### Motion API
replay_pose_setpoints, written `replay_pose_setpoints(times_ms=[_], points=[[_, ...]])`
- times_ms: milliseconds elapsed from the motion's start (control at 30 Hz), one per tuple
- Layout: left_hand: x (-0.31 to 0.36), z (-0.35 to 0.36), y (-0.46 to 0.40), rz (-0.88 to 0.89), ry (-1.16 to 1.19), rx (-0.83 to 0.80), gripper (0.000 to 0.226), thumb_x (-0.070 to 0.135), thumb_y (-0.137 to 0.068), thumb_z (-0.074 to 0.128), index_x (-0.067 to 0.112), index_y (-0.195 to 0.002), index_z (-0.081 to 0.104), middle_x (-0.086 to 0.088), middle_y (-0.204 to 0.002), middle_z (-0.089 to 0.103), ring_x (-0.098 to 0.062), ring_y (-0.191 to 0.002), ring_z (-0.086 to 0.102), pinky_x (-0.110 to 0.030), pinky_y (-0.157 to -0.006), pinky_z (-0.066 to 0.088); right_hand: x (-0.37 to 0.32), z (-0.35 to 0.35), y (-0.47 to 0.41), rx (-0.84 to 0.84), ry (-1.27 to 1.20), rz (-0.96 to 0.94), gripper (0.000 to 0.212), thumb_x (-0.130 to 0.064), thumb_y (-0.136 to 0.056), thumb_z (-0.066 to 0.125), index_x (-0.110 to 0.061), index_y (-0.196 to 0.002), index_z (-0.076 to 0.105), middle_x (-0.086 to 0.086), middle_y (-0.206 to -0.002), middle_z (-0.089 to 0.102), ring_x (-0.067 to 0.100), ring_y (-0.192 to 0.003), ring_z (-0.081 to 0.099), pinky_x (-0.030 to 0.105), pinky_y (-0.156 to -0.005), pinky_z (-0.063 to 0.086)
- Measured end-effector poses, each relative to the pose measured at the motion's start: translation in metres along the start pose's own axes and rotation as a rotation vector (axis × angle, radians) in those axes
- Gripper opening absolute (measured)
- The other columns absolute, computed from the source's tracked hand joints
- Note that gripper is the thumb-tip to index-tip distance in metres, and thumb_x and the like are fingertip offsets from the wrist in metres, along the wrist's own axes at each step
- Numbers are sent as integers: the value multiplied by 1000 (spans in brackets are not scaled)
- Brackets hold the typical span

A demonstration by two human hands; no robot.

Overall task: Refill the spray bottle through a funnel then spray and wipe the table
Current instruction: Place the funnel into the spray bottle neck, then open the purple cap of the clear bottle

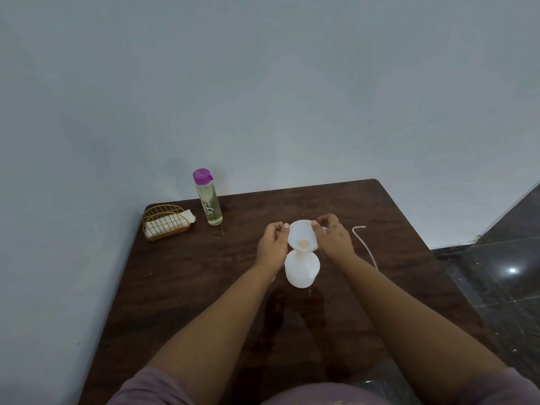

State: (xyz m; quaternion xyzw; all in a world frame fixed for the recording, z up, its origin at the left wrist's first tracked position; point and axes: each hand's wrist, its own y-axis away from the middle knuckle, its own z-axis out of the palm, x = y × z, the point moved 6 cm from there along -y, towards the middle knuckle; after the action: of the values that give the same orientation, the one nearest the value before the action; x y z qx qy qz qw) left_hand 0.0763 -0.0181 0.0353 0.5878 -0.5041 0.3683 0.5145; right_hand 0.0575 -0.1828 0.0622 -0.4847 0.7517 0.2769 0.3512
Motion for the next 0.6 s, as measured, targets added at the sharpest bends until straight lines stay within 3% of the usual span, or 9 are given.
replay_pose_setpoints(times_ms=[167,300,500,600], points=[[9,-16,-3,32,-27,27,38,45,-99,47,24,-131,48,2,-124,60,-16,-115,57,-42,-100,50,-20,-8,3,133,205,-107,31,-37,-94,50,-17,-117,52,7,-118,53,27,-114,45,40,-90,39],[23,-45,-2,102,-54,62,39,44,-98,48,24,-133,47,6,-114,59,-13,-110,56,-36,-99,48,-57,-8,6,223,320,-236,33,-37,-94,51,-17,-120,54,7,-123,51,29,-118,40,42,-91,37],[42,-109,-9,191,-117,178,41,36,-99,52,17,-135,45,7,-105,58,-10,-103,55,-26,-88,42,-119,31,12,201,334,-459,34,-36,-91,57,-15,-118,57,9,-116,56,32,-113,44,44,-85,42],[46,-138,-19,186,-124,239,42,35,-97,54,18,-134,44,8,-102,58,-13,-102,58,-35,-90,50,-141,58,8,99,336,-523,36,-37,-91,57,-17,-121,54,8,-121,53,31,-116,42,43,-87,41]])
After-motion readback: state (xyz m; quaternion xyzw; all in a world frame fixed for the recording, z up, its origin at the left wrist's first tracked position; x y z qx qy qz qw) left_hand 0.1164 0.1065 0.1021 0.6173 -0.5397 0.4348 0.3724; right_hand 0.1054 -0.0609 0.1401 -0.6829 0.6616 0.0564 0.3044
